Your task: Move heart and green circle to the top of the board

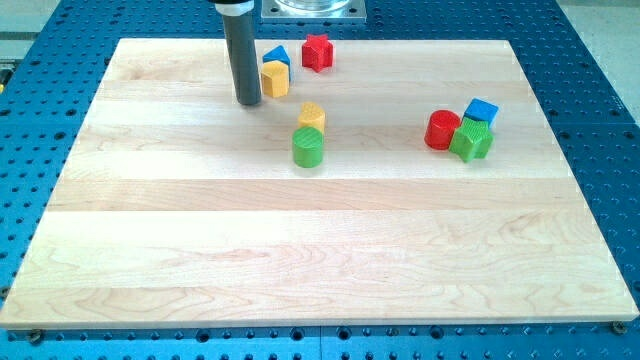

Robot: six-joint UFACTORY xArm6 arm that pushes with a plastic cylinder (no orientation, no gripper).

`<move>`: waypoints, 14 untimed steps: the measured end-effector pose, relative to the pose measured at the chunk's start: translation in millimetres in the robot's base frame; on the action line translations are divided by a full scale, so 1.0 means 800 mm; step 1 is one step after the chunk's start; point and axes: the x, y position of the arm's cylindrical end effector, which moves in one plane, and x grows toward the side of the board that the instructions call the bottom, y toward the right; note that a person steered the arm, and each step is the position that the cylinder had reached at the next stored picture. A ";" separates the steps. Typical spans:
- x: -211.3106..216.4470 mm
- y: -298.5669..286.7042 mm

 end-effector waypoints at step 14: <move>0.040 0.066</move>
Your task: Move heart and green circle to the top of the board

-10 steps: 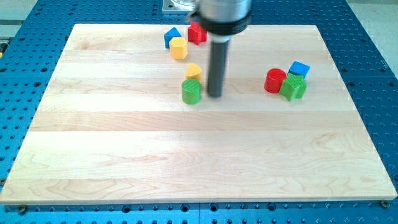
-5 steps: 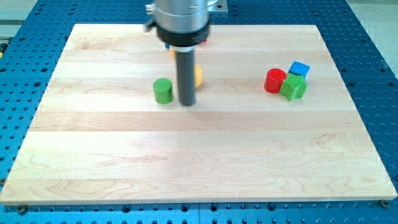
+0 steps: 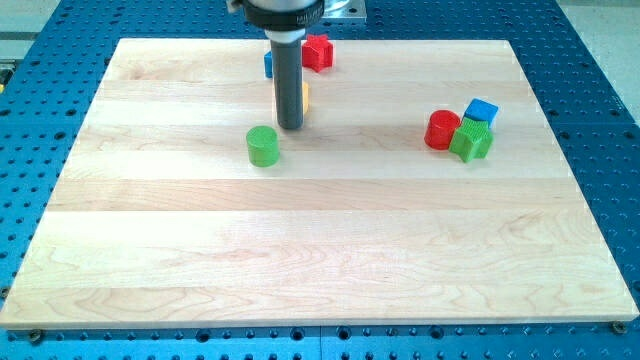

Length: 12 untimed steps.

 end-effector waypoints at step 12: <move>0.015 0.046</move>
